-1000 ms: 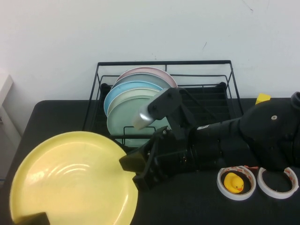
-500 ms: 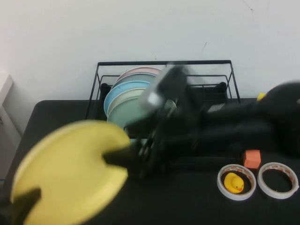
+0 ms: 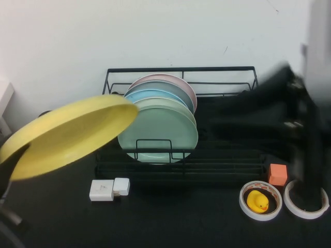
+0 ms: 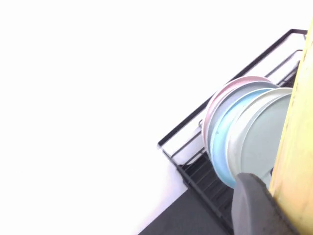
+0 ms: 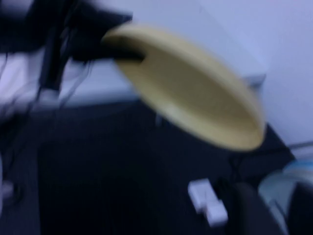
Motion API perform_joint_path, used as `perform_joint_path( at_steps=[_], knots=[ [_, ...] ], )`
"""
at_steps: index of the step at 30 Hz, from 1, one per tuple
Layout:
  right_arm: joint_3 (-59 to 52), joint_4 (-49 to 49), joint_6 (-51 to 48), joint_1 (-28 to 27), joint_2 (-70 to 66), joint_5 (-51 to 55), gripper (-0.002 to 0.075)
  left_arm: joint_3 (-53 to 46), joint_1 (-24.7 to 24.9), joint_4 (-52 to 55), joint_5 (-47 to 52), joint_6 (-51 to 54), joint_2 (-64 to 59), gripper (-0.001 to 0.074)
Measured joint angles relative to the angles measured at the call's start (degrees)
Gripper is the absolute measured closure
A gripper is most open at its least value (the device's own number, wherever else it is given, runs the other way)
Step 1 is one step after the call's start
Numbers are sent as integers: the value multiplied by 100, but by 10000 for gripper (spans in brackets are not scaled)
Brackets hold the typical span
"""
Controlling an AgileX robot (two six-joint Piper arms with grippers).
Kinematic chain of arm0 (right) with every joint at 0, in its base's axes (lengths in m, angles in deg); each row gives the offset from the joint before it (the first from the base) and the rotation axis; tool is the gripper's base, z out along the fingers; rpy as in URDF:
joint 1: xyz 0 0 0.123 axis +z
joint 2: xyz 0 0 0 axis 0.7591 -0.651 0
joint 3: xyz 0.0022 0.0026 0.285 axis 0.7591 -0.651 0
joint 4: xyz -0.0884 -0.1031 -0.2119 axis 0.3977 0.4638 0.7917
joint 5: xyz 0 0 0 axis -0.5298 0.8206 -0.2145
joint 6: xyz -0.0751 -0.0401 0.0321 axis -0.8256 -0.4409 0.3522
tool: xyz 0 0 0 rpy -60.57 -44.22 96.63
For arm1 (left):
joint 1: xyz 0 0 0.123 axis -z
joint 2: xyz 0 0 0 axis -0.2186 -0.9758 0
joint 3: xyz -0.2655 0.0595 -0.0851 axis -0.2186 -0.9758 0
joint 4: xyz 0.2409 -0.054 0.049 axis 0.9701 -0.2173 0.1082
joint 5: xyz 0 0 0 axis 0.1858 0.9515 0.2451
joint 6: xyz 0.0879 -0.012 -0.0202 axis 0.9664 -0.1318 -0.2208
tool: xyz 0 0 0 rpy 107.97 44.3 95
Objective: Place plate on rack
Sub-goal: Place the plate on the rack
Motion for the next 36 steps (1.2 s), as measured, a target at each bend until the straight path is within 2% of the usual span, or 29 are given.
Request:
perform_joint_path(
  at_steps=[2,6,12,22,28,36],
  knots=[
    [0,674,389,0,214,383,635,186,0,-447,138,547,-361,645],
    [0,2026,1399,0,472,1323,707,714,0,-1383,678,1526,-1252,645],
    [-137,3484,2269,0,788,2355,722,1690,0,-1920,1240,2268,-2830,645],
    [-1039,4742,3425,0,1871,2496,724,2385,0,-2119,1302,4009,-4613,645],
    [-1540,5102,3911,0,2534,2610,725,2664,0,-2853,1235,4861,-5261,645],
    [-1742,5360,4295,0,2961,2961,726,2738,207,-2923,1135,5689,-5636,645]
  ],
)
